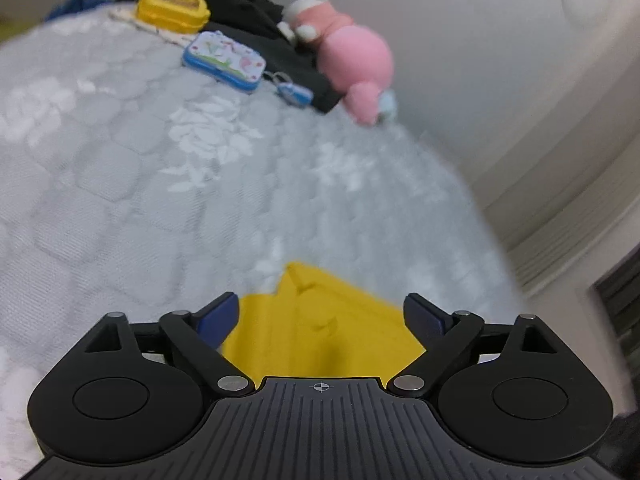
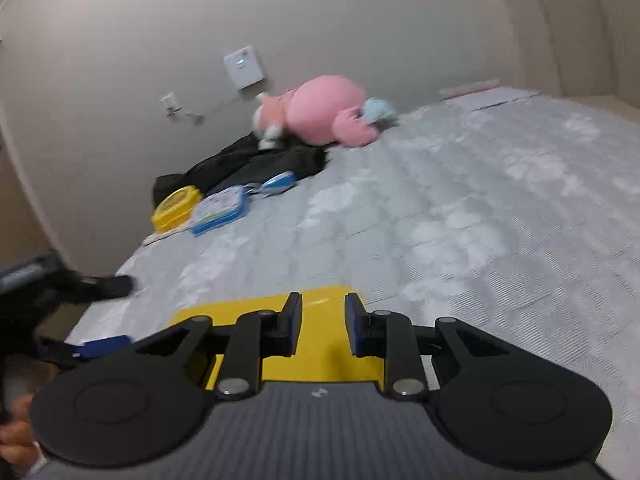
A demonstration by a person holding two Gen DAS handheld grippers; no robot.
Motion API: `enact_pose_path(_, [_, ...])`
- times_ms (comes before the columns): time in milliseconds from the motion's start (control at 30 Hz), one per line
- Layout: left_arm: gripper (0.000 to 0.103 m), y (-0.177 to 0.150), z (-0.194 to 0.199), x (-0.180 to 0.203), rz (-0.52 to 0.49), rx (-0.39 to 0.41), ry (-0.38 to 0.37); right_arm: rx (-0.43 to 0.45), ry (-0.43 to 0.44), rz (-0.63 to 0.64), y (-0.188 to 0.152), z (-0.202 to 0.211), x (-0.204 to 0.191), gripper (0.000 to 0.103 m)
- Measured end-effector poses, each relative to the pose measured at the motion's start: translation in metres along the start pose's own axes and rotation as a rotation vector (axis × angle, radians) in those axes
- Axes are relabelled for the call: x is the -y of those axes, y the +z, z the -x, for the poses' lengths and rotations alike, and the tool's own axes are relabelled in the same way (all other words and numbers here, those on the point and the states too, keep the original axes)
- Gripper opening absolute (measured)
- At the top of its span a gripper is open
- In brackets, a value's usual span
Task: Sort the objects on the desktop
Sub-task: 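Carry the yellow lid over the glass container with both grippers, then lower the yellow lid flat onto the glass container rim with both grippers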
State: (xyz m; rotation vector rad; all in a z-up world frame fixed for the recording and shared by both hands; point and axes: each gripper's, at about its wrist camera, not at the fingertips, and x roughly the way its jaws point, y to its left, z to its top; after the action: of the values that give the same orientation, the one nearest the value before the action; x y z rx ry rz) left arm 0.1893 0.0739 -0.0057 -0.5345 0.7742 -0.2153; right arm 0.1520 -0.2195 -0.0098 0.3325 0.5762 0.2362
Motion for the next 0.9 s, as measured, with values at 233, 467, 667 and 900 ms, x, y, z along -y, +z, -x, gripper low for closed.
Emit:
enact_pose_path(233, [0.096,-0.009,-0.001,0.020,-0.081,-0.051,0.047,-0.098,0.030,0.047,-0.014,-0.019,-0.011,0.025])
enact_pose_path(467, [0.098,-0.013,0.000,0.026,-0.104,-0.061,-0.004,-0.106,0.010,0.118,-0.022,-0.017,-0.020,0.024])
enact_pose_path(667, [0.098,-0.014,-0.003,0.022,-0.033,-0.109,-0.144,-0.119,0.013,0.112,-0.020,-0.016,-0.021,0.024])
enact_pose_path(900, [0.098,-0.014,-0.025,-0.011,0.228,-0.221,-0.355,-0.125,0.036,0.073,-0.018,-0.017,-0.015,0.024])
